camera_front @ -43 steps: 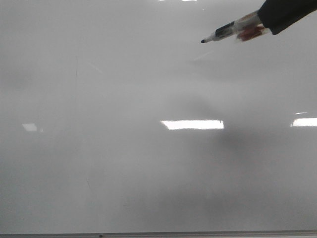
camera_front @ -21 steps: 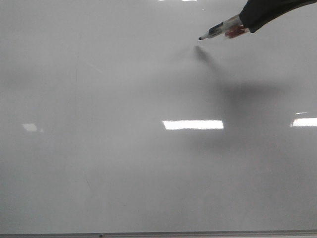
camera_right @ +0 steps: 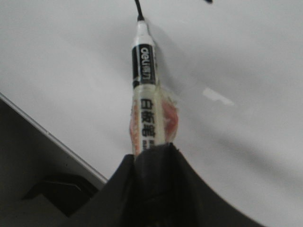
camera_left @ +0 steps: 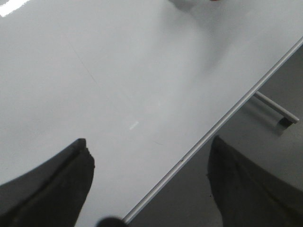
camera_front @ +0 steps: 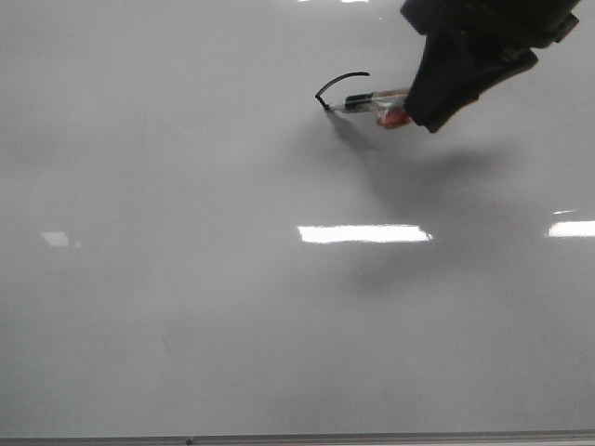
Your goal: Write number 8 on whiteboard
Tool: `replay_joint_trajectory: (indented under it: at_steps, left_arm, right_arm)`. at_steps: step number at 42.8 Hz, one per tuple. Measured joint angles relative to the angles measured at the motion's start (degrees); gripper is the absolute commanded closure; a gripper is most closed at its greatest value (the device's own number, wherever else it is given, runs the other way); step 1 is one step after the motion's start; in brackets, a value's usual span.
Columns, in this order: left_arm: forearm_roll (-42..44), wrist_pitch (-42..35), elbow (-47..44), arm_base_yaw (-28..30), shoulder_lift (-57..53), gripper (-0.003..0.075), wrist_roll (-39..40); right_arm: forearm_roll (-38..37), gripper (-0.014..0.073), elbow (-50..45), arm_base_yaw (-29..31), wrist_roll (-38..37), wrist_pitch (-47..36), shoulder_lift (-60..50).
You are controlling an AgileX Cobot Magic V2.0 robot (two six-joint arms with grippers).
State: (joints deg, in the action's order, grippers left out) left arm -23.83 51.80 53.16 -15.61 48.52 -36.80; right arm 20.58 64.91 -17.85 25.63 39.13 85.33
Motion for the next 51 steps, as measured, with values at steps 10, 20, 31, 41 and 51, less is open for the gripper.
replay_joint_trajectory:
  at_steps: [10, 20, 31, 41, 51]
  left_arm:
    - [0.0, 0.0, 0.0, 0.0, 0.0, 0.0230, 0.0]
    - [0.0, 0.0, 0.0, 0.0, 0.0, 0.0230, 0.0]
    - [0.0, 0.0, 0.0, 0.0, 0.0, 0.0230, 0.0]
    - [0.0, 0.0, 0.0, 0.0, 0.0, 0.0230, 0.0]
    - [0.0, 0.0, 0.0, 0.0, 0.0, 0.0230, 0.0]
  right_arm:
    - [-0.6, 0.0652, -7.4, -1.7, -0.3, -1.5, 0.1]
    - [0.6, 0.0652, -7.2, -4.6, -0.3, -5.4, 1.9]
    - [1.4, 0.0652, -4.7, -1.2, -0.4, -4.6, 2.2]
    - [0.8, 0.0652, -4.3, 1.8, -1.4, -7.7, 0.3]
    - [0.4, 0.0652, -3.1, 0.8, -0.9, -5.4, -2.5]
